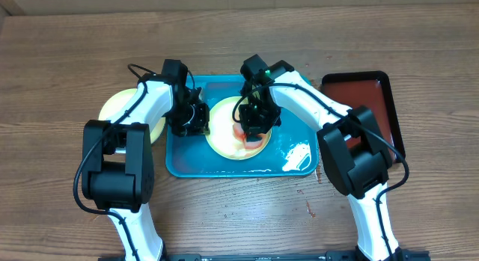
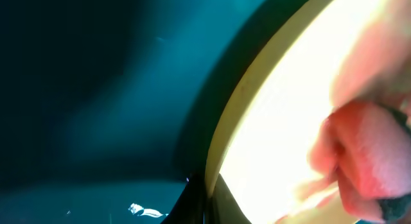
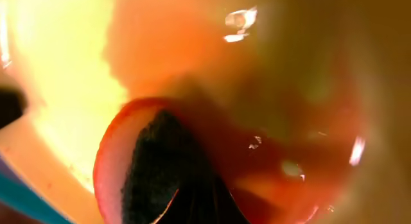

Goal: Clean dirty plates on tray and stack at the side

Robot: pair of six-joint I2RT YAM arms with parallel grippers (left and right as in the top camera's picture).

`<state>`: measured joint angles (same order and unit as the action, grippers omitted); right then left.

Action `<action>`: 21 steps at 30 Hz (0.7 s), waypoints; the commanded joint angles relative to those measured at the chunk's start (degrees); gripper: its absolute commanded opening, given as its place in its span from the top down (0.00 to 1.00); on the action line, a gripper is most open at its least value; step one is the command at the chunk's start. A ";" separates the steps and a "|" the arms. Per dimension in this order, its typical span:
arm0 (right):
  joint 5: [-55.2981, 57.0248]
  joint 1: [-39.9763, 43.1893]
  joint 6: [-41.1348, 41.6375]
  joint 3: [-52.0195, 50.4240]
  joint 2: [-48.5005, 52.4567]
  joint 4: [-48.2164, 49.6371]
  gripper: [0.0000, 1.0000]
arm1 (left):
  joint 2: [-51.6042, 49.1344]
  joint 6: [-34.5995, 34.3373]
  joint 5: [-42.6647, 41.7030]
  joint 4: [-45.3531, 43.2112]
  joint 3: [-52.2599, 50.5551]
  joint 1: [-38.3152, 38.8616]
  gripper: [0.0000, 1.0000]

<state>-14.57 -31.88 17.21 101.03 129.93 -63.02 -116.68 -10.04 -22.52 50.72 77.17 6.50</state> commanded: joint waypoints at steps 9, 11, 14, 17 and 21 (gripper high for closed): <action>27.15 -0.79 5.27 -0.02 -0.87 8.83 0.96 | -0.63 1.29 0.02 0.26 -0.39 -0.15 0.96; 25.07 -1.86 3.34 -0.04 -0.87 11.08 0.96 | -0.63 1.27 0.02 0.24 -0.39 -0.15 0.96; 17.38 -3.74 -3.76 -0.20 -0.83 14.84 0.96 | -0.66 1.27 0.02 0.22 -0.39 -0.15 0.96; 10.64 -5.44 -7.04 -0.76 -0.13 16.94 0.96 | -0.66 1.27 0.02 0.26 -0.39 -0.15 0.96; 3.19 -6.08 -7.37 -1.29 2.27 16.90 0.96 | -0.63 1.27 0.04 0.22 -0.39 -0.15 0.96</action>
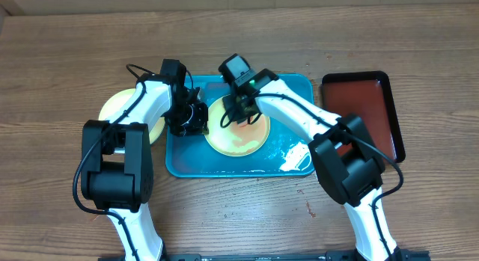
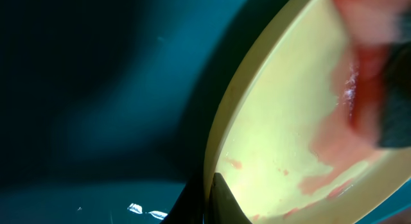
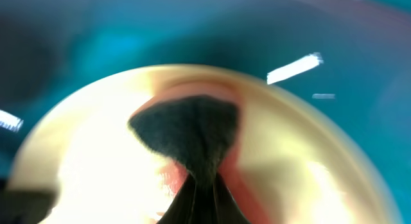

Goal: Clean dirty plates on tray and stack at the side

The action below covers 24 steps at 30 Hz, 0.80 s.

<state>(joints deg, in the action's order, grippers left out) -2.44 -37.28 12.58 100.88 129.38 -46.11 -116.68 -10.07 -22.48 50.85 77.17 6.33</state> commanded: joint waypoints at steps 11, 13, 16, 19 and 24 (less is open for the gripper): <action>-34.16 1.84 -4.13 -1.03 3.17 -5.68 0.96 | -0.66 1.27 0.00 0.02 -0.39 0.00 0.96; -34.16 1.86 -5.42 -1.03 3.17 -7.76 0.96 | -0.66 1.29 0.00 0.07 -0.39 0.00 0.96; -32.44 2.08 -7.28 -1.03 3.17 -10.95 0.96 | -0.63 1.25 -0.02 0.09 -0.39 0.00 0.96; -28.33 2.95 -7.30 -1.01 2.99 -13.31 0.96 | -0.66 1.25 -0.02 0.09 -0.39 0.00 0.96; -20.06 5.40 -6.60 -1.01 0.85 -14.80 0.96 | -0.66 1.25 -0.02 0.11 -0.39 0.00 0.96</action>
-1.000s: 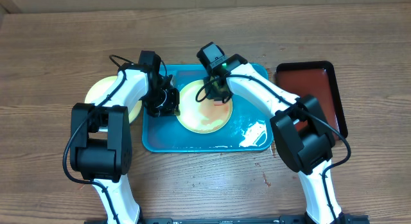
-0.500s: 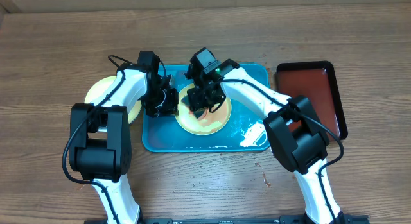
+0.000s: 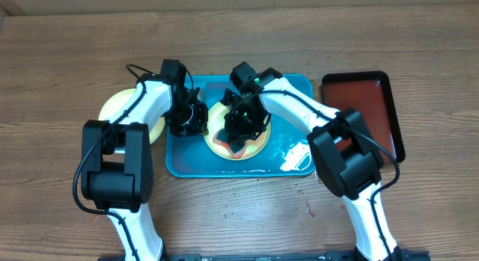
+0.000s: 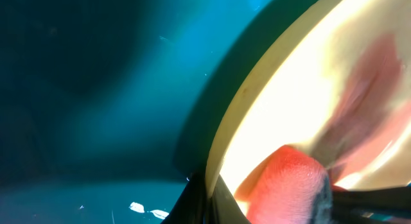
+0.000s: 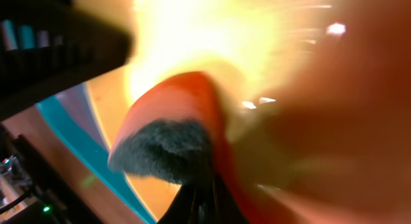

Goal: Clean dirty plates on tray and stack at the side

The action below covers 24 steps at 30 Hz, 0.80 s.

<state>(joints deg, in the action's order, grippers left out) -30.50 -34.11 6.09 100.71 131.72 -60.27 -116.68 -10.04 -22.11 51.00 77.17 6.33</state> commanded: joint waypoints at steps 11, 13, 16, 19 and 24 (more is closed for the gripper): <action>37.44 3.15 5.07 -1.22 -4.92 -1.81 0.96 | -0.66 1.22 -0.39 -0.04 -0.39 0.00 0.96; 41.31 2.71 6.75 -1.60 -4.90 -0.48 0.96 | -0.63 1.22 -0.39 -0.04 -0.39 0.00 0.96; 43.52 1.88 7.67 -2.08 -4.90 3.39 0.96 | -0.66 1.25 -0.39 -0.04 -0.39 0.00 0.96; 40.46 0.79 7.63 -2.08 -4.72 7.98 0.96 | -0.63 1.27 -0.39 -0.04 -0.39 0.00 0.96; 29.03 -0.52 6.01 -2.08 -2.73 15.15 0.96 | -0.66 1.27 -0.39 -0.09 -0.39 0.02 0.96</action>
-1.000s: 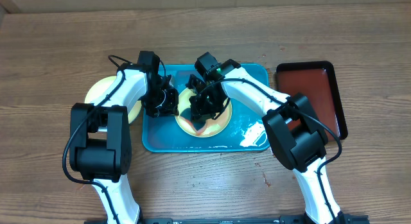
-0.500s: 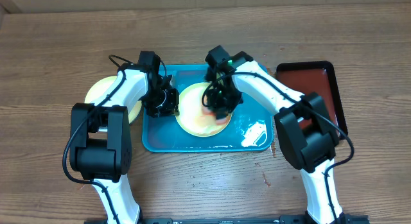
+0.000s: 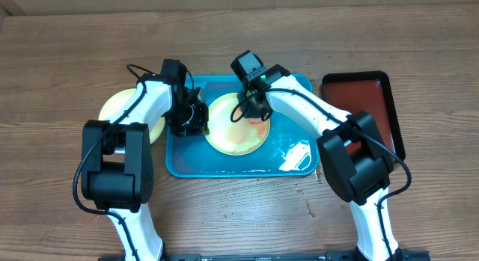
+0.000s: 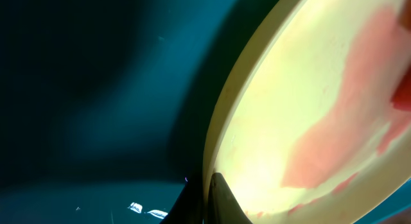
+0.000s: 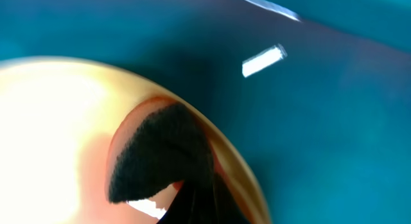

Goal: Clean dirty plates on tray and stack at the side

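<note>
A yellow plate (image 3: 233, 134) smeared with red sauce (image 4: 334, 134) lies on the blue tray (image 3: 187, 160). My left gripper (image 3: 200, 120) is shut on the plate's left rim (image 4: 212, 153), one finger (image 4: 225, 201) over the inner face. My right gripper (image 3: 253, 114) is shut on a red sponge with a dark scrub face (image 5: 157, 156), pressed at the plate's far right rim (image 5: 241, 172). Another yellow plate (image 3: 120, 110) rests on the table left of the tray, partly under the left arm.
A dark red tray (image 3: 370, 104) sits to the right of the blue one. Wet shiny patches (image 3: 298, 155) lie in the blue tray's near right corner. Wooden table (image 3: 67, 51) surrounds everything.
My right gripper and its sponge have moved from the near middle of the plate to its far right rim. The left gripper holds the left rim as before.
The left gripper has held the plate's left rim at every moment. The sponge in my right gripper was first on the plate's right half, then at its far left, then near its front middle, and now at the far right rim. Red smears still show.
</note>
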Robot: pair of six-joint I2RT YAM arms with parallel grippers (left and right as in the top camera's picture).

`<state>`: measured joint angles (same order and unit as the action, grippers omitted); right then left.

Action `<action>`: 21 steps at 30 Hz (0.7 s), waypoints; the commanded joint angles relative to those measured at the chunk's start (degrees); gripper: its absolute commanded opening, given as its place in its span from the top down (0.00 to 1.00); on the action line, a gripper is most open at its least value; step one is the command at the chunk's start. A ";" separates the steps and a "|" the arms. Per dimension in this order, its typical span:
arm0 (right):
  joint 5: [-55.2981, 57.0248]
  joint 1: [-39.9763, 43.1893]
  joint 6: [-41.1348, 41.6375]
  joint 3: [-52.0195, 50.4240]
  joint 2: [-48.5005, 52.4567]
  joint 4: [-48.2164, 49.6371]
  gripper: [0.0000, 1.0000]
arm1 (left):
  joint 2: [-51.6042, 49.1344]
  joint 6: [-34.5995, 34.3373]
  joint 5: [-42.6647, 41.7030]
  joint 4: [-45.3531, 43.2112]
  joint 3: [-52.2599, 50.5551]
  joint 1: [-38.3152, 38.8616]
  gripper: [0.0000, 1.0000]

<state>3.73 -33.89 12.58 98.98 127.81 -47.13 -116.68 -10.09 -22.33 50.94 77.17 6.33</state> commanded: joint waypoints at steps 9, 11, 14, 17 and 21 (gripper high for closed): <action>-29.57 -0.83 -6.73 -0.17 5.31 2.82 0.96 | -0.66 1.33 -0.17 -0.46 -0.39 0.02 0.96; -33.20 -0.90 -7.08 -0.17 5.31 1.29 0.96 | -0.63 1.31 -0.24 -0.68 -0.39 0.02 0.96; -35.82 -1.42 -9.77 -0.13 5.31 -2.54 0.96 | -0.66 1.33 -0.24 -0.61 -0.39 0.02 0.96; -37.55 -1.42 -11.63 0.63 5.31 -6.45 0.96 | -0.66 1.33 -0.24 -0.63 -0.39 0.02 0.96; -37.46 -1.18 -15.08 2.82 5.29 -13.40 0.96 | -0.66 1.31 -0.24 -0.61 -0.39 0.02 0.96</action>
<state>-30.81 -34.39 1.89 99.83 131.31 -57.01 -116.68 -9.87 -21.65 50.89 77.17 6.22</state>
